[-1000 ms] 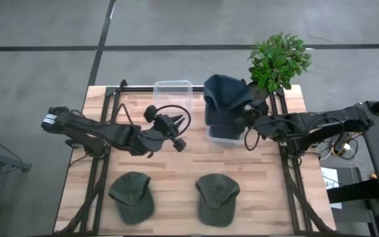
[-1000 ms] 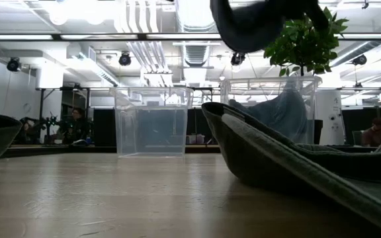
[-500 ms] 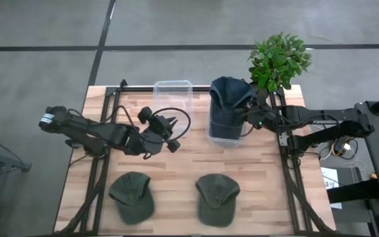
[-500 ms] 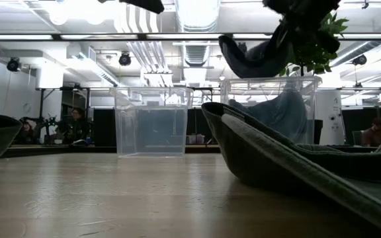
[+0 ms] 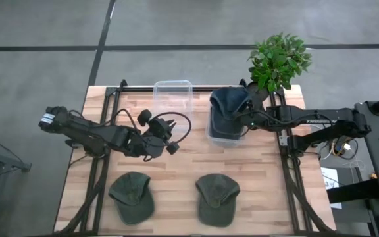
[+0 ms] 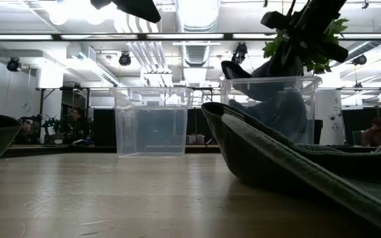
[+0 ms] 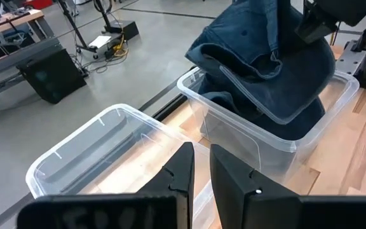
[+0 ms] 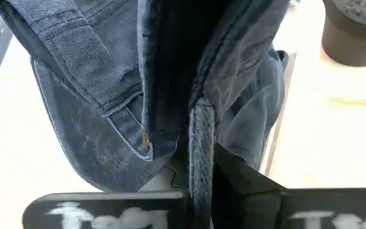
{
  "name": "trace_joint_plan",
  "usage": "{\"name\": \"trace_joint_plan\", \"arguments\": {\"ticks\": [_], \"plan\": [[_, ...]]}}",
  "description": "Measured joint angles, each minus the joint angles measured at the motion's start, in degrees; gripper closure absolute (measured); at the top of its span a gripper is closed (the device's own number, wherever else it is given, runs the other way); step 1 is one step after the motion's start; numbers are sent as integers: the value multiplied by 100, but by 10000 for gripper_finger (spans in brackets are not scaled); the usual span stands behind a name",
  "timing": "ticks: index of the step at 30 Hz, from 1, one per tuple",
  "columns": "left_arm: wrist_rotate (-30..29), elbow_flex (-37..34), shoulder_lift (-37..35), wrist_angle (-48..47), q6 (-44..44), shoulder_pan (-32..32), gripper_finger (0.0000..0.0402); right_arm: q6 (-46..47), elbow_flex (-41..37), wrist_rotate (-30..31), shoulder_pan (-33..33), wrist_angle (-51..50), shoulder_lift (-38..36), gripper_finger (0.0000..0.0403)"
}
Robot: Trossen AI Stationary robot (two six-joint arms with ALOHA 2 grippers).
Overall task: Pick & Place hat
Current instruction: Put the blue cap into the right transparent bin
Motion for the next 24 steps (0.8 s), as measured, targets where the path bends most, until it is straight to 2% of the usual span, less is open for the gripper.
{"name": "trace_joint_plan", "arguments": {"ticks": [9,21,24], "plan": [[1,0,0,-8,22,2,358,25,-2,-246,0,55,2,386],[0,0,0,-64,29,2,358,16,-6,-329,0,57,59,313],[0,0,0,-91,29,2,358,8,-6,-548,0,51,57,301]]}}
